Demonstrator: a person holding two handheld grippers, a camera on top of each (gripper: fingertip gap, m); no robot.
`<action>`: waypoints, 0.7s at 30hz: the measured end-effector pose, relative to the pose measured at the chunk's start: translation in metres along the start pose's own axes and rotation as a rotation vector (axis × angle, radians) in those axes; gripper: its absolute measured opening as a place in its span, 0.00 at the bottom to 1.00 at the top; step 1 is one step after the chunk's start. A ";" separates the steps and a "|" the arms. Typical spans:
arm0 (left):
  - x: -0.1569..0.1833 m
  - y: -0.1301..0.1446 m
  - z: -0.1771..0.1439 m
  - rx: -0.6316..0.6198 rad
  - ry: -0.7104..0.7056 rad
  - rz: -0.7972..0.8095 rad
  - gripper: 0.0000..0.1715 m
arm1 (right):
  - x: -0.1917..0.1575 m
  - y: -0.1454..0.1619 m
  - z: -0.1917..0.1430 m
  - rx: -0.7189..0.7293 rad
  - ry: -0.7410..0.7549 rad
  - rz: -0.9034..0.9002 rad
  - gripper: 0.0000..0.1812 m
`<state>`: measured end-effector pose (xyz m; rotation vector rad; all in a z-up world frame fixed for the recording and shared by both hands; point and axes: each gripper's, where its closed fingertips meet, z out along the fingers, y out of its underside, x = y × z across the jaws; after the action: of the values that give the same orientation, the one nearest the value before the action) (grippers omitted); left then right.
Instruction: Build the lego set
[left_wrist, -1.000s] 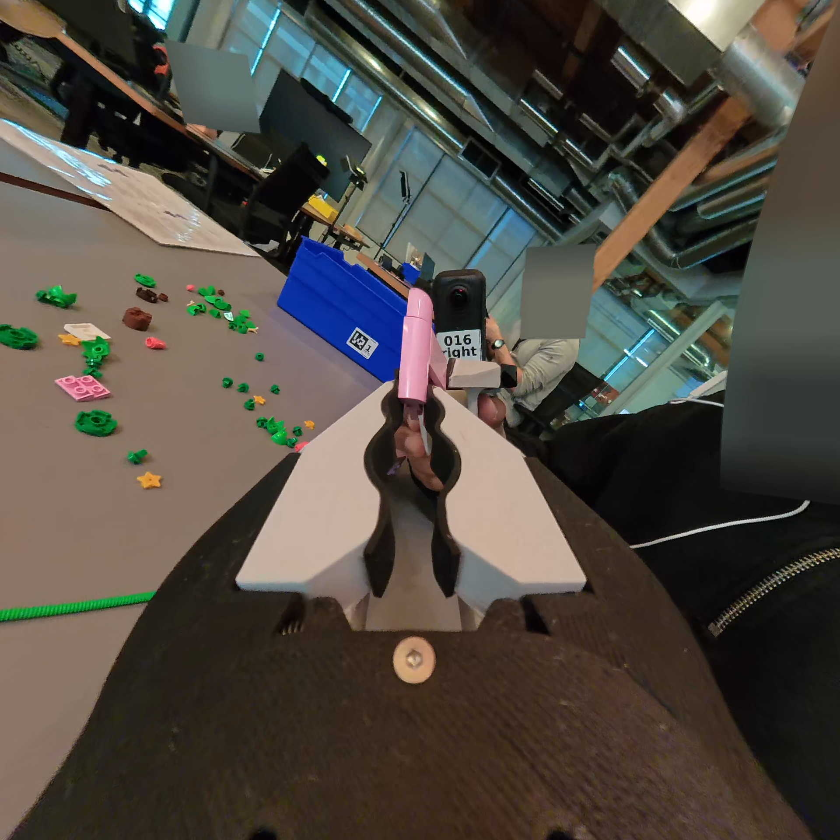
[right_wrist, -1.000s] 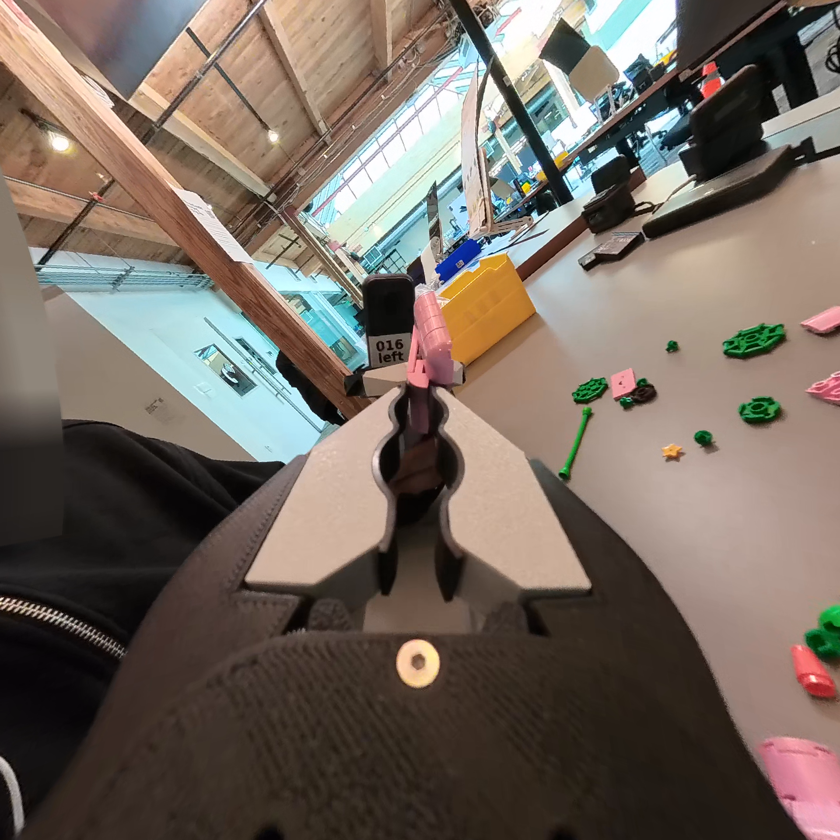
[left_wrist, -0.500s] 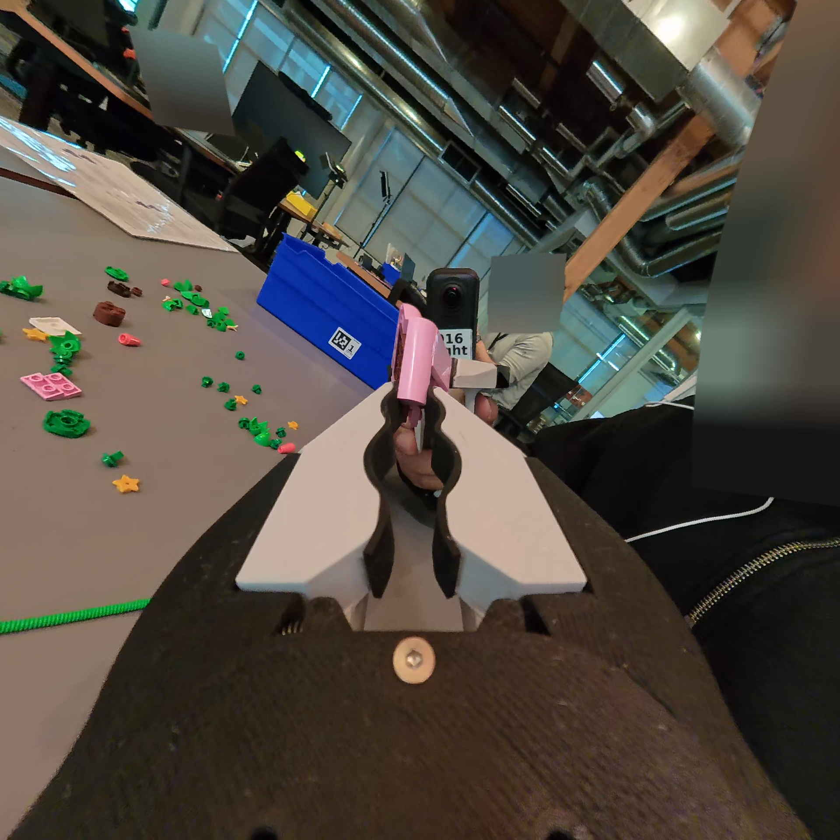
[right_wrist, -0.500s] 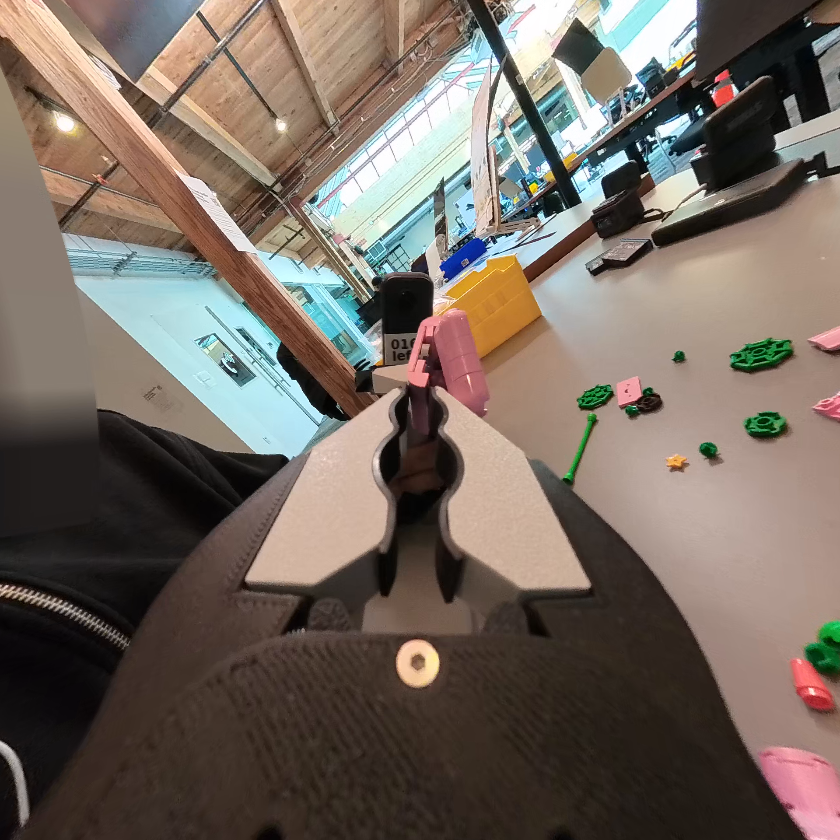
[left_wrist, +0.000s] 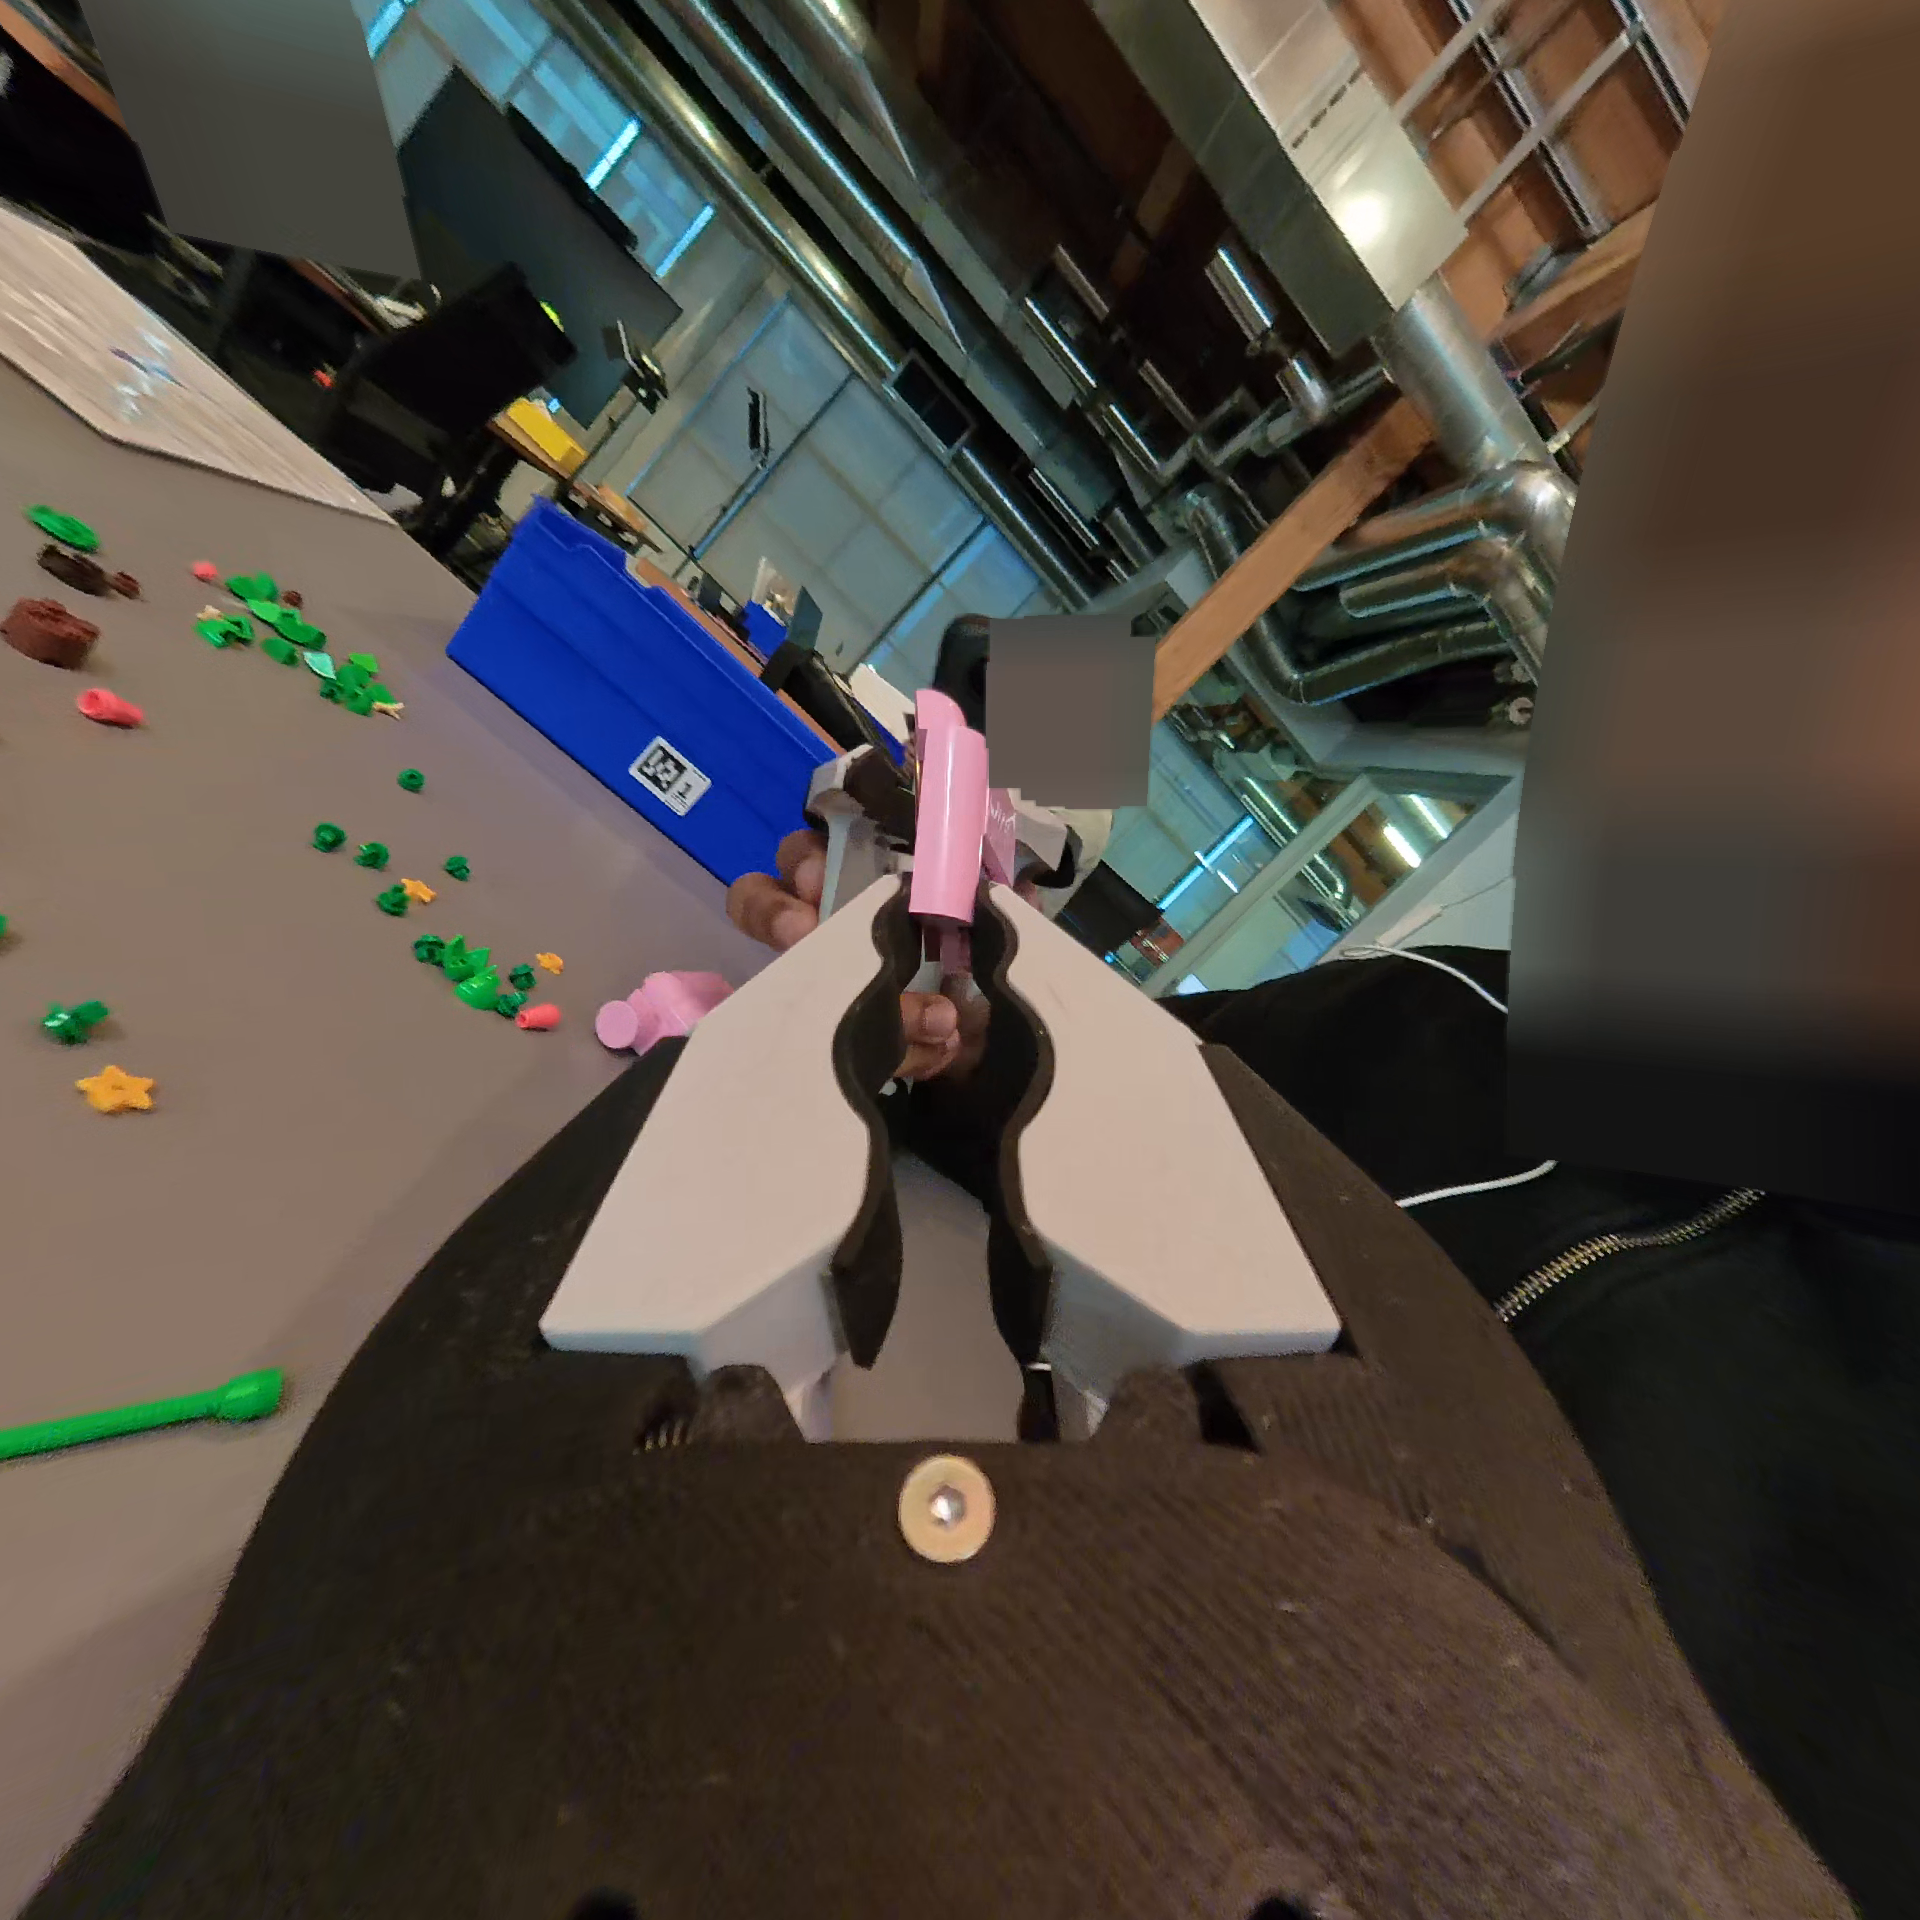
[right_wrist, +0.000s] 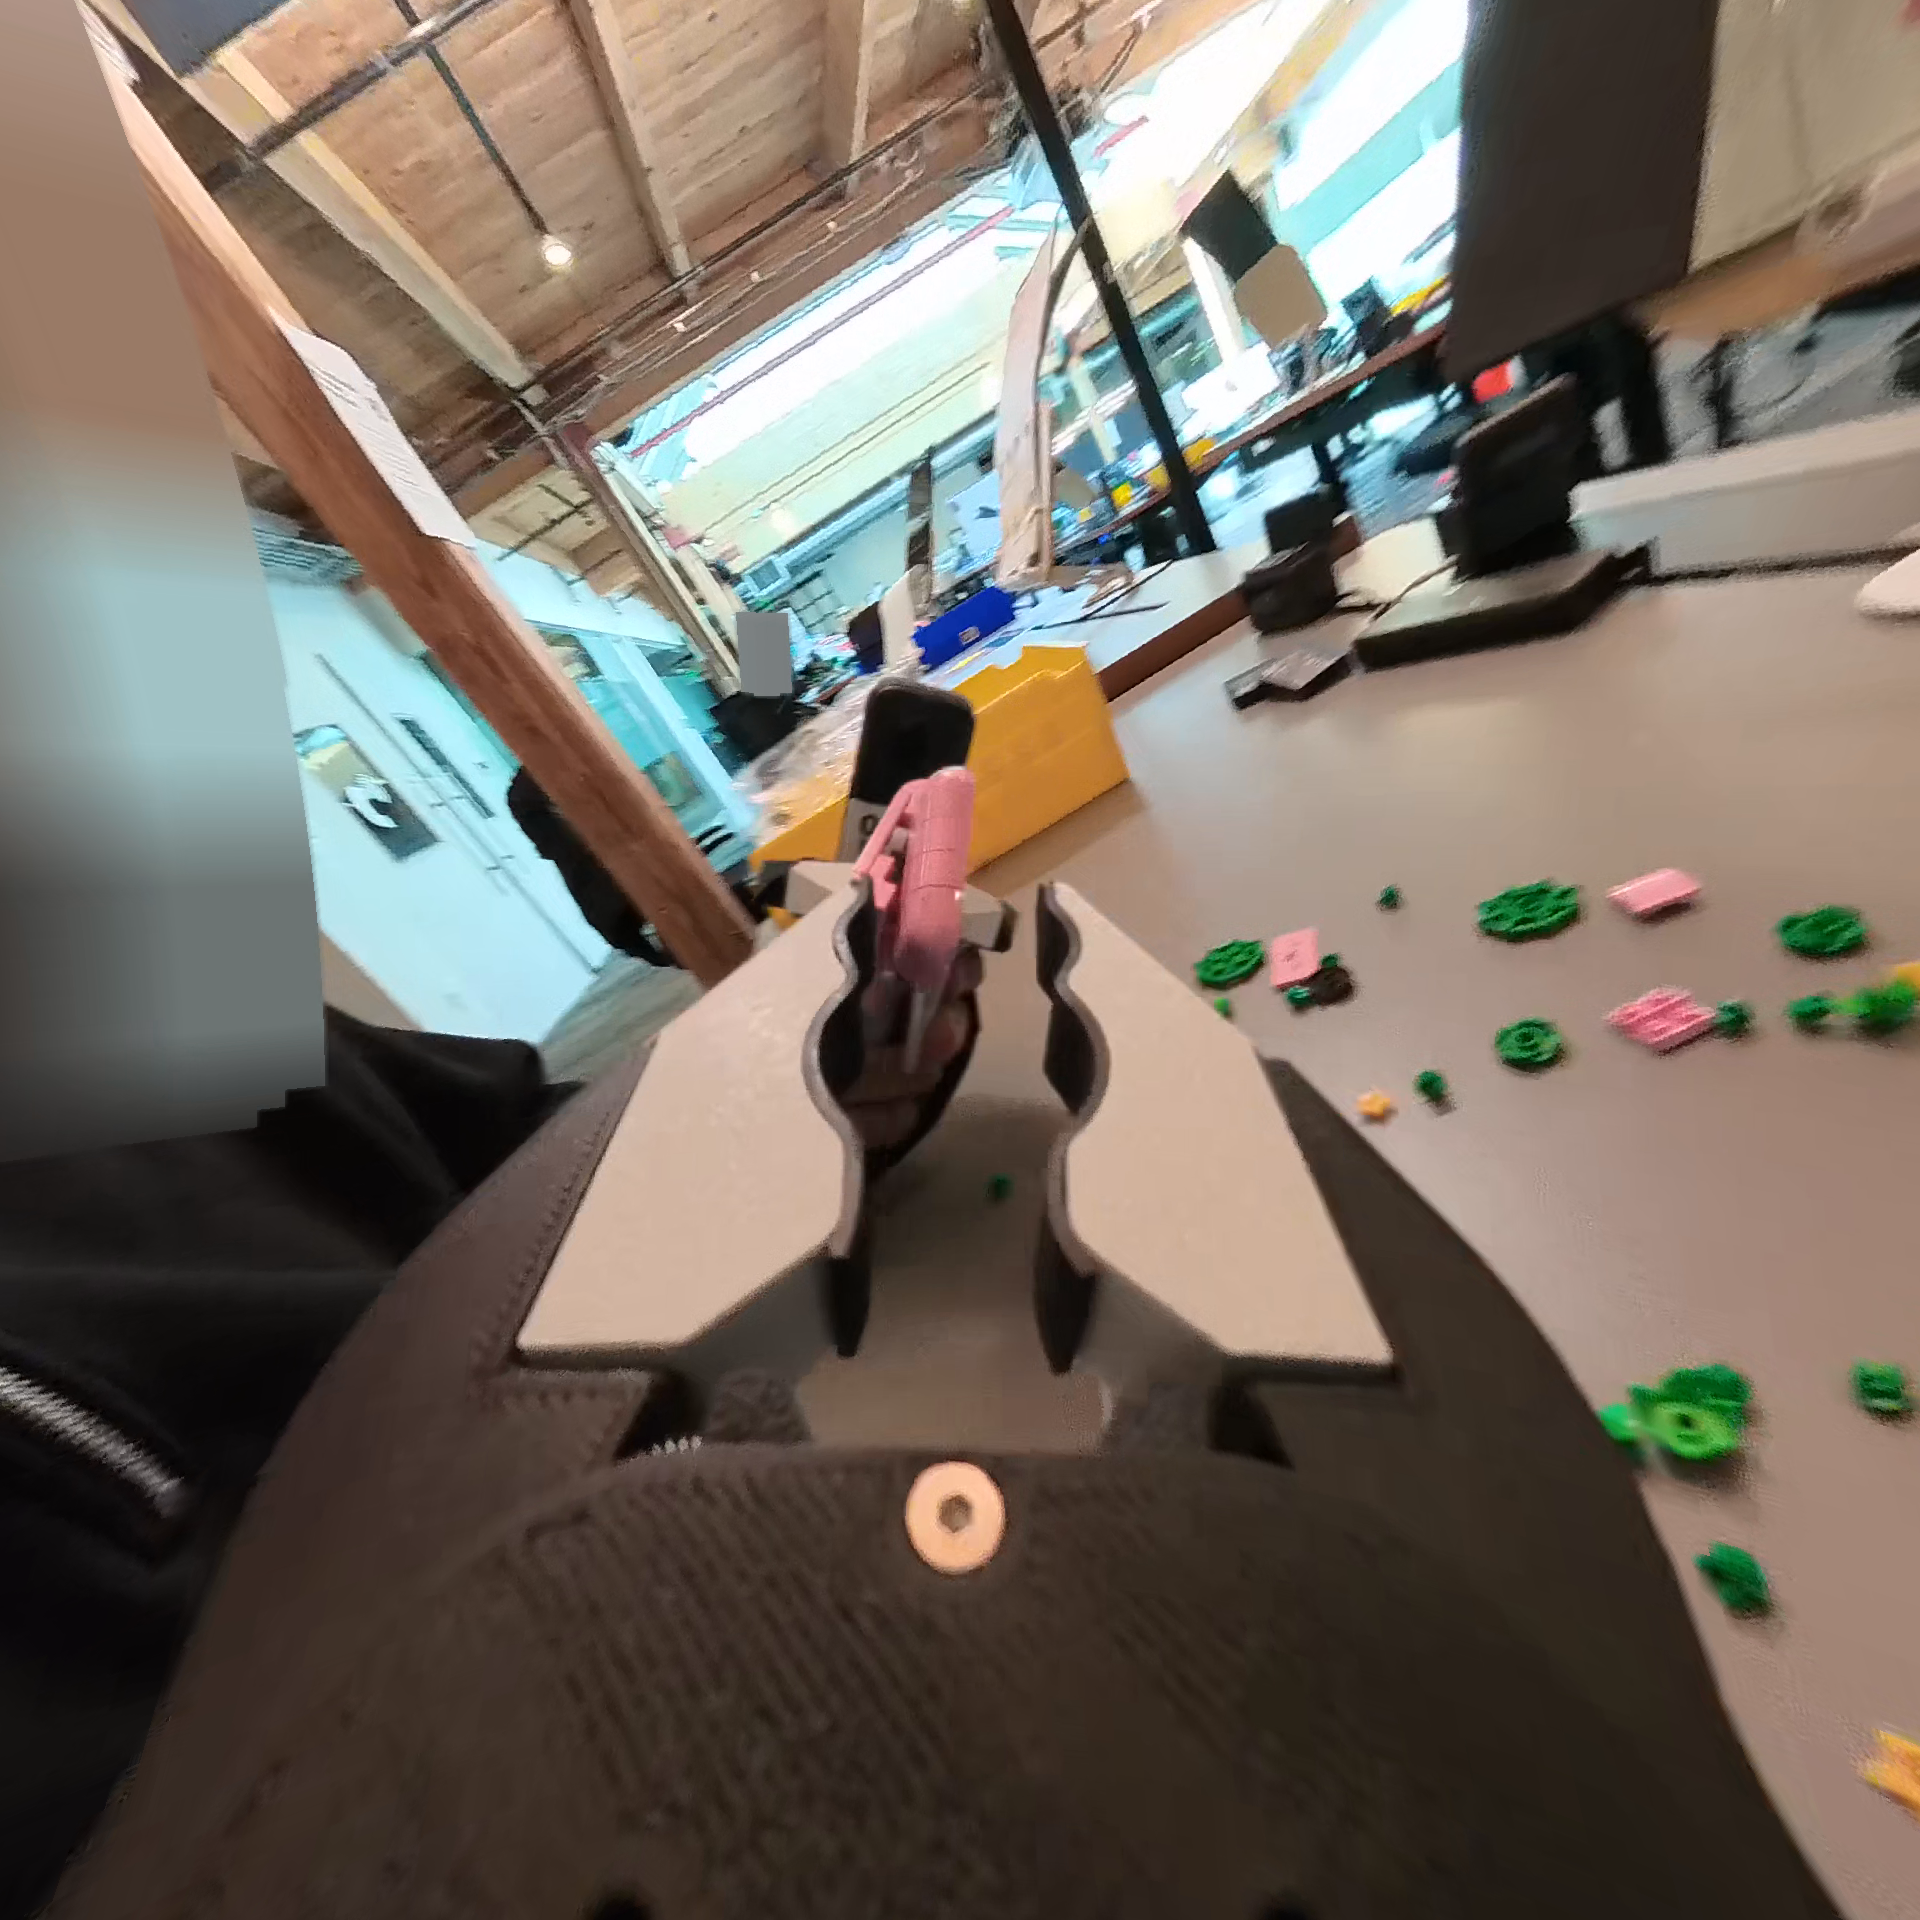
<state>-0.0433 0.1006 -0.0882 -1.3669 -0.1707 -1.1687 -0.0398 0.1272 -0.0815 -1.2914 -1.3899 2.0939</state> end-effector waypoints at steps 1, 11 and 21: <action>0.000 0.002 0.001 -0.011 0.008 -0.010 0.02 | -0.001 0.002 0.001 -0.007 -0.026 0.039 0.13; -0.004 0.002 0.001 -0.010 -0.012 -0.010 0.02 | -0.002 0.006 -0.001 -0.064 -0.100 0.196 0.04; -0.003 -0.026 -0.020 0.116 -0.022 0.059 0.01 | 0.021 0.041 -0.005 -0.319 0.025 0.172 0.04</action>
<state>-0.0738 0.0916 -0.0784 -1.2747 -0.2091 -1.0784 -0.0388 0.1248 -0.1278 -1.6050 -1.7100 2.0091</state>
